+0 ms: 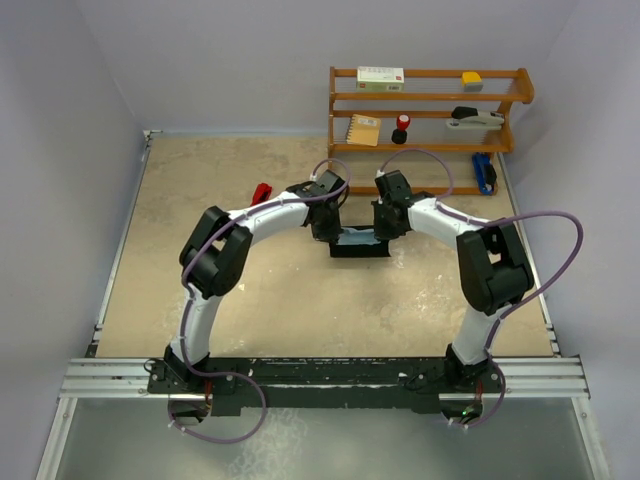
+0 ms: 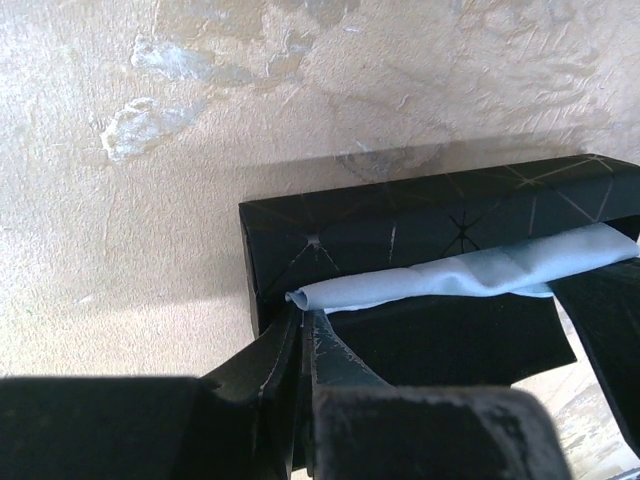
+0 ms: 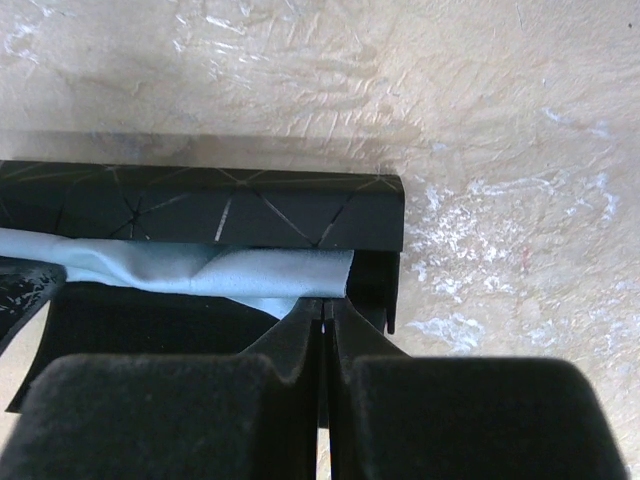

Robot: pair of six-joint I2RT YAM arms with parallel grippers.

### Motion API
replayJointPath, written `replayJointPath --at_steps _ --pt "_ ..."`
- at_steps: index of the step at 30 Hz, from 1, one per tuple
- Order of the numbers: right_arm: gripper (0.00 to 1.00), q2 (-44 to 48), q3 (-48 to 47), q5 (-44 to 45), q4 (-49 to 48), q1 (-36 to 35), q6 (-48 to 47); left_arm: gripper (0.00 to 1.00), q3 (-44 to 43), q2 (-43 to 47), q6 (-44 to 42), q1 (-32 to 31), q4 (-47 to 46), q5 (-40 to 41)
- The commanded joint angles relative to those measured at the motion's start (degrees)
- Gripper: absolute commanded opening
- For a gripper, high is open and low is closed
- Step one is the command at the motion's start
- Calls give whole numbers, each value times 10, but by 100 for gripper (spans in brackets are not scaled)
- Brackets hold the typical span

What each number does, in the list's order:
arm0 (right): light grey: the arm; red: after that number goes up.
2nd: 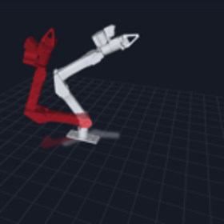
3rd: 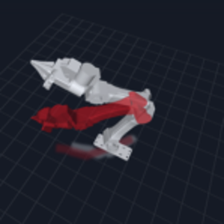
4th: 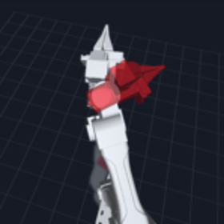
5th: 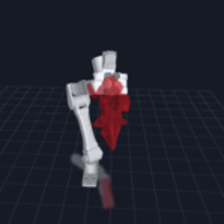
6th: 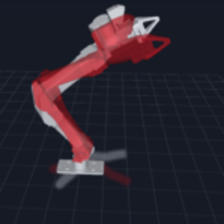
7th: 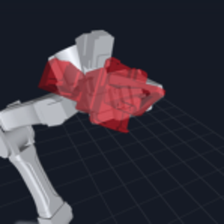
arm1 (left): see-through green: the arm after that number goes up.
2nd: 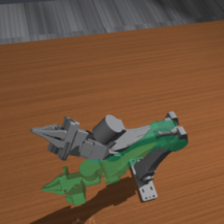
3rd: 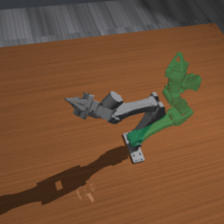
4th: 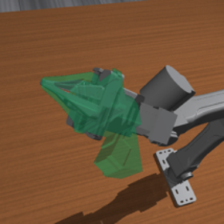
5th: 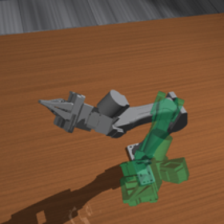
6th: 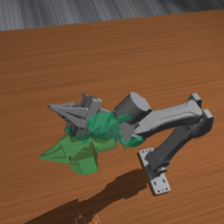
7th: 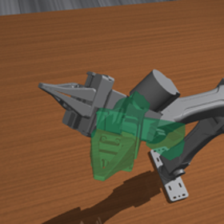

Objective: Organize the sunglasses
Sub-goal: Place the glasses cleaning cloth in the sunglasses case.

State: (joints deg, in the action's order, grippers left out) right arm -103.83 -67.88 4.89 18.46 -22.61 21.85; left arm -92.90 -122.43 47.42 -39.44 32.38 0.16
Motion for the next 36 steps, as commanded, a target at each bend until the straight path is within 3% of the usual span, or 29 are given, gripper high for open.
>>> replayJointPath --at_steps 1,24,36 --pt "0 27 1 -4 15 -5 -3 0 -19 37 0 -2 11 -4" --pt "0 38 -18 1 26 -6 -6 0 -49 44 -5 0 23 -1" --pt "0 32 -2 -4 12 -6 -5 0 -12 52 4 -1 -16 -5"
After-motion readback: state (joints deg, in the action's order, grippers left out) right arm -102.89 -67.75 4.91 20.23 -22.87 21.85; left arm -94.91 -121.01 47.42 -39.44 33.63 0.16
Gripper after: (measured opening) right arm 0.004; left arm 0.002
